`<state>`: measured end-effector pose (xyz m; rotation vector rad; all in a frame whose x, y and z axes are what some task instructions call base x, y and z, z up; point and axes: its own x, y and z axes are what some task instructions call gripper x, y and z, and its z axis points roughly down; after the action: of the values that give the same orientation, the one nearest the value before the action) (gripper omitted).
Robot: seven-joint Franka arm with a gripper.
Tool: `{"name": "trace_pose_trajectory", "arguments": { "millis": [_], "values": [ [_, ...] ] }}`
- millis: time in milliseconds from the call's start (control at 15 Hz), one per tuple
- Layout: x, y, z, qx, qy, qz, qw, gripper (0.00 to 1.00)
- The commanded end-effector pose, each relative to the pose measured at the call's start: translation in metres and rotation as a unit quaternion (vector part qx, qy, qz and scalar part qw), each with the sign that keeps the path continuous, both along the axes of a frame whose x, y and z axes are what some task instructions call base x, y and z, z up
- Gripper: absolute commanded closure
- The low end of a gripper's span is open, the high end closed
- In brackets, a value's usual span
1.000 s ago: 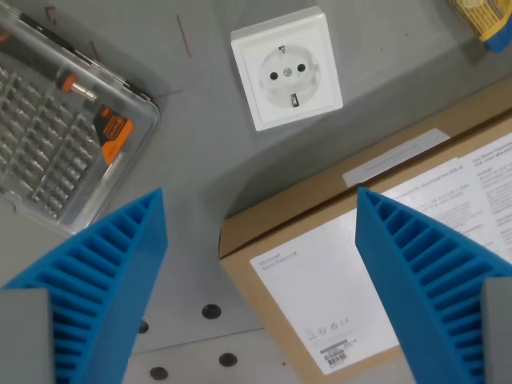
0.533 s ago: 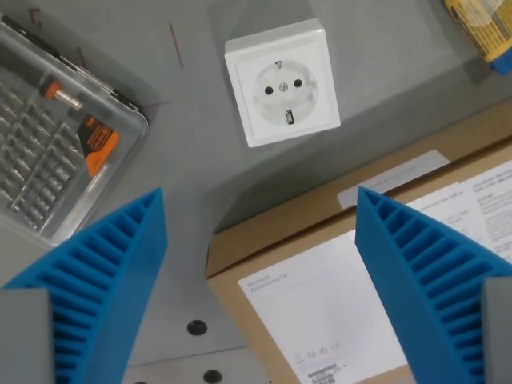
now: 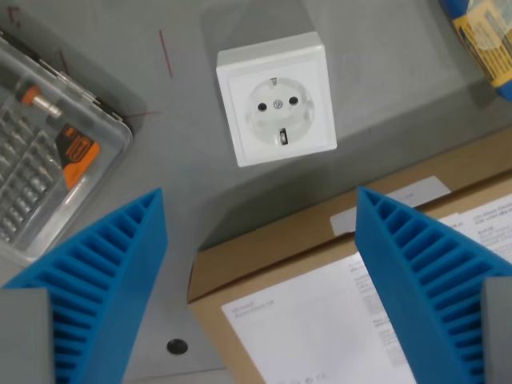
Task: Move above the white socket
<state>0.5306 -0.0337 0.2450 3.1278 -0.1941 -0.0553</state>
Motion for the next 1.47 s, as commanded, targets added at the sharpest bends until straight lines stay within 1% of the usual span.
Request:
{"name": "trace_pose_trajectory", "arguments": {
  "millis": [67,333,867,1133,1467],
  "values": [
    [-0.001,-0.007,-0.013,0.007,-0.038,0.047,0.9981,0.0],
    [0.001,-0.01,-0.025,0.007,-0.039,0.057,0.9976,0.0],
    [0.004,-0.015,-0.044,0.006,-0.038,0.07,0.9968,0.0],
    [0.005,-0.017,-0.052,0.007,-0.037,0.074,0.9965,0.0],
    [0.006,-0.019,-0.057,0.007,-0.035,0.074,0.9967,0.0]
  ]
}}
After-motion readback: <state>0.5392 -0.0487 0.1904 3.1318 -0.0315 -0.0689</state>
